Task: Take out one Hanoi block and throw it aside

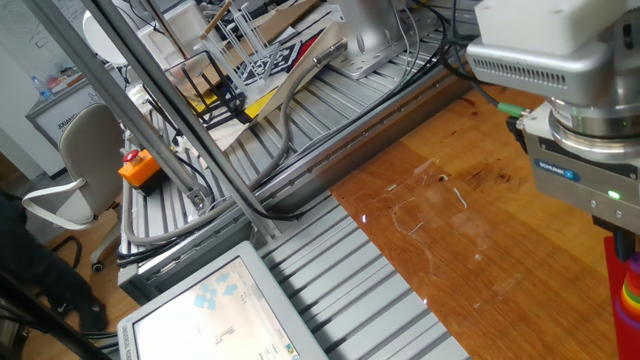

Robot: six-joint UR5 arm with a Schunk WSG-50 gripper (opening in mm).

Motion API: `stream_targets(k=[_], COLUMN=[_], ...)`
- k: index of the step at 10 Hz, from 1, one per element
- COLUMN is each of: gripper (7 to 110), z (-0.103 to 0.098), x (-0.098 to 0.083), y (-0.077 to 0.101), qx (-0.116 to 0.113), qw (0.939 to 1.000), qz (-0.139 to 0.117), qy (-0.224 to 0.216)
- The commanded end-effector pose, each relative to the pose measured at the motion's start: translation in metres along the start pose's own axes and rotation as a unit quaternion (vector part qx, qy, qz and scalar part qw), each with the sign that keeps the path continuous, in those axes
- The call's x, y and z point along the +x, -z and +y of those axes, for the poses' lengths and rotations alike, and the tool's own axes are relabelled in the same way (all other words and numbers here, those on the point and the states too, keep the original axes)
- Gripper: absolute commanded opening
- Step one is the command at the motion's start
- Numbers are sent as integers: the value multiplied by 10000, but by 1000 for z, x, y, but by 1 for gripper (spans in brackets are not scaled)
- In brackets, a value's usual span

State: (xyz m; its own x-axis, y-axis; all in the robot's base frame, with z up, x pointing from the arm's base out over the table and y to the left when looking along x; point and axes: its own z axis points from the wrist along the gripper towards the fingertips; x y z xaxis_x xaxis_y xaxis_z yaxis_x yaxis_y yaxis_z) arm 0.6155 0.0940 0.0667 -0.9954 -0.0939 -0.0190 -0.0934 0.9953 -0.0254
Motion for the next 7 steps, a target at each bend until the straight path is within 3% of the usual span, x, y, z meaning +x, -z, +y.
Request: stream_targets(k=[1,7], gripper=[7,7], z=[-1,-18], x=[0,-2], y=[9,27], qx=[-93,-168], qw=[10000,9998], qz=[12,66], qy=[-28,79])
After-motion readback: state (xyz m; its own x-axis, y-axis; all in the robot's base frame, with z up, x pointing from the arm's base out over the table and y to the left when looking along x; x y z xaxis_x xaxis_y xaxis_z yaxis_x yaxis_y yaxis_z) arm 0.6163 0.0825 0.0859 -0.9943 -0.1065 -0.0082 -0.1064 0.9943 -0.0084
